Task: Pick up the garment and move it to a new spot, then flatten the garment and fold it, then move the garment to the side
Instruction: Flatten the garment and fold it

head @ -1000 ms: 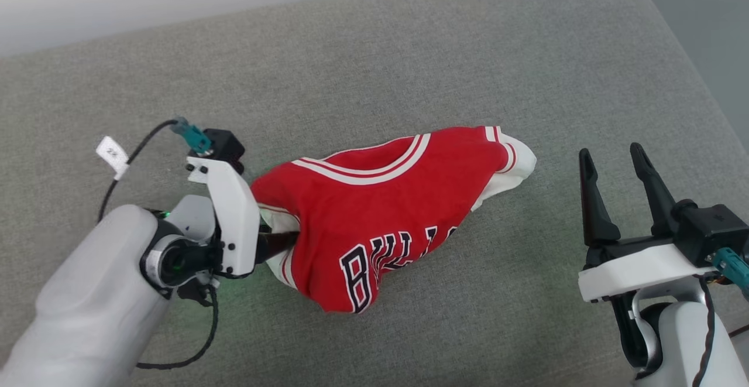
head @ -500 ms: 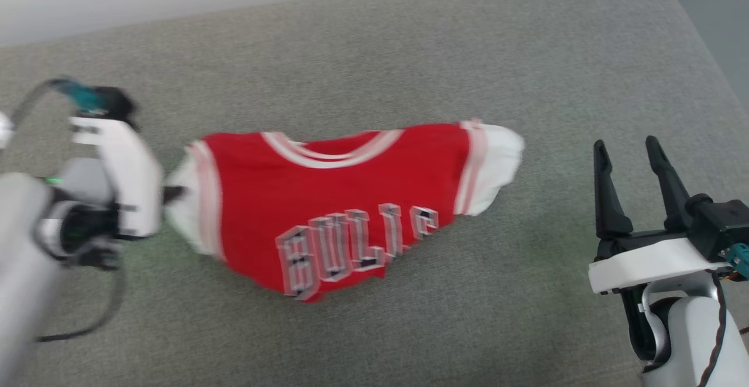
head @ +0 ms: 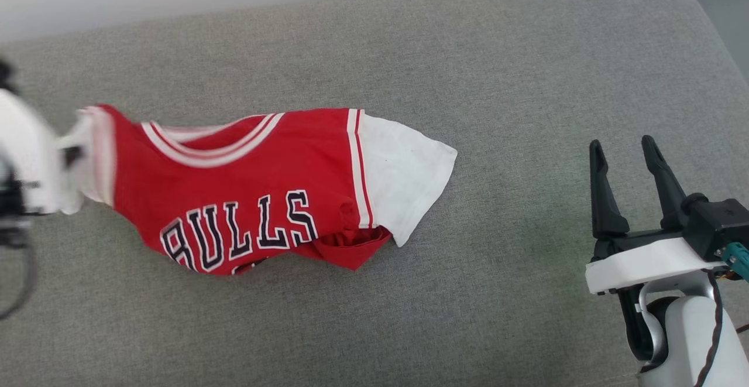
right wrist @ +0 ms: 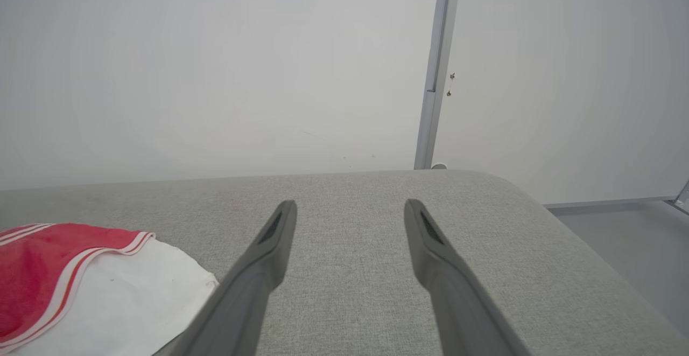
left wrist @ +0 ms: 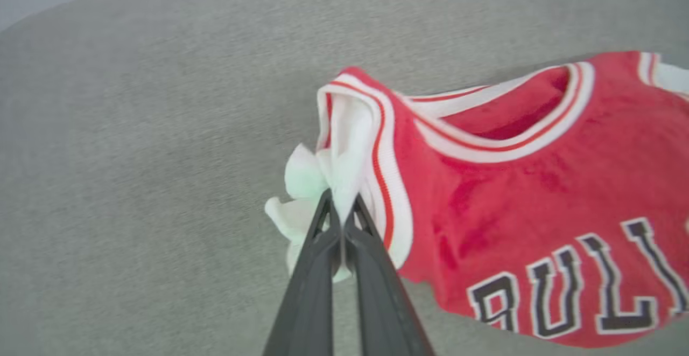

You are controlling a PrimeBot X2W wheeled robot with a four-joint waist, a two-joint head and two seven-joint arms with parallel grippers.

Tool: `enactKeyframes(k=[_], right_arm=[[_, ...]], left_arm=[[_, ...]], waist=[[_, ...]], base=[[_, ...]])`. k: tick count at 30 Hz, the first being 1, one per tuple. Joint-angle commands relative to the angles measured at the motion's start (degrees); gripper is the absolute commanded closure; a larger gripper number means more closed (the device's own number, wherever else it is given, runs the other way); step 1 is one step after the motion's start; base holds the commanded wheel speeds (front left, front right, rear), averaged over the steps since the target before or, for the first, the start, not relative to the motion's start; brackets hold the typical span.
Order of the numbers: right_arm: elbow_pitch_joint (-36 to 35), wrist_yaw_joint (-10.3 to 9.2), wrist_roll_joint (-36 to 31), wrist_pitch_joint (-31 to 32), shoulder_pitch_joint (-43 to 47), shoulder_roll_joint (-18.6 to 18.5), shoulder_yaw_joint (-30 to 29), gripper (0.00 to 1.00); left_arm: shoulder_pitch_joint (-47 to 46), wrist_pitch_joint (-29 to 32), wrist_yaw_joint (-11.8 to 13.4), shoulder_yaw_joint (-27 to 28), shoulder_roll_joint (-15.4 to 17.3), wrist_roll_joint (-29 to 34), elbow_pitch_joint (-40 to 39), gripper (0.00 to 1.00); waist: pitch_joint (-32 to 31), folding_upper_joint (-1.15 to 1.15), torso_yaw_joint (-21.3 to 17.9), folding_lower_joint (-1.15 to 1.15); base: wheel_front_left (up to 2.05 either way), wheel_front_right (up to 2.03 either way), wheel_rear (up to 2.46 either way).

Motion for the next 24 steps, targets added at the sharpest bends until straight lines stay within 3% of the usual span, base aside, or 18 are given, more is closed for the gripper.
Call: enactKeyframes(k=[1, 7, 11, 12, 13, 14, 24], right_arm=[[0.0, -0.02, -0.3, 0.1, -0.2, 0.1, -0.1, 0.0], [-0.4, -0.02, -0.7, 0.5, 0.3, 0.1, -0.2, 0.0], [-0.7, -0.02, -0.4, 0.8, 0.6, 0.1, -0.1, 0.0], [-0.7, -0.02, -0.3, 0.8, 0.6, 0.1, 0.0, 0.0], [-0.7, -0.02, -0.2, 0.8, 0.7, 0.1, 0.0, 0.0], [-0.7, -0.02, 0.0, 0.8, 0.7, 0.1, 0.2, 0.0], [-0.5, -0.02, -0.4, 0.9, 1.1, 0.1, 0.1, 0.0]], left_arm=[[-0.1, 0.2, -0.2, 0.0, -0.8, -0.5, -0.7, 1.0], [2.0, 4.6, 1.0, -1.7, -7.7, -6.4, -11.8, 1.0], [4.5, 8.1, 2.2, -5.6, -9.8, -6.3, -18.2, 0.99], [5.1, 8.7, 2.5, -6.6, -9.9, -5.8, -19.1, 0.76], [5.9, 9.0, 2.8, -7.3, -9.9, -5.4, -19.7, 0.6], [6.5, 9.4, 2.9, -7.9, -10.0, -5.1, -20.3, 0.03], [5.1, 10.5, 5.5, -6.3, -6.0, -4.3, -23.2, 0.0]], waist=[[0.0, 0.0, 0.0, 0.0], [-0.4, 0.0, 0.0, 0.0], [-0.6, 0.0, -0.1, 0.0], [-0.6, 0.0, -0.1, 0.0], [-0.5, 0.0, -0.1, 0.0], [-0.6, 0.0, -0.2, 0.0], [-1.5, 0.0, -0.4, 0.0]], base=[[0.0, 0.0, 0.0], [0.0, 0.0, 0.0], [0.0, 0.0, 0.0], [0.0, 0.0, 0.0], [0.0, 0.0, 0.0], [0.0, 0.0, 0.0], [0.0, 0.0, 0.0]])
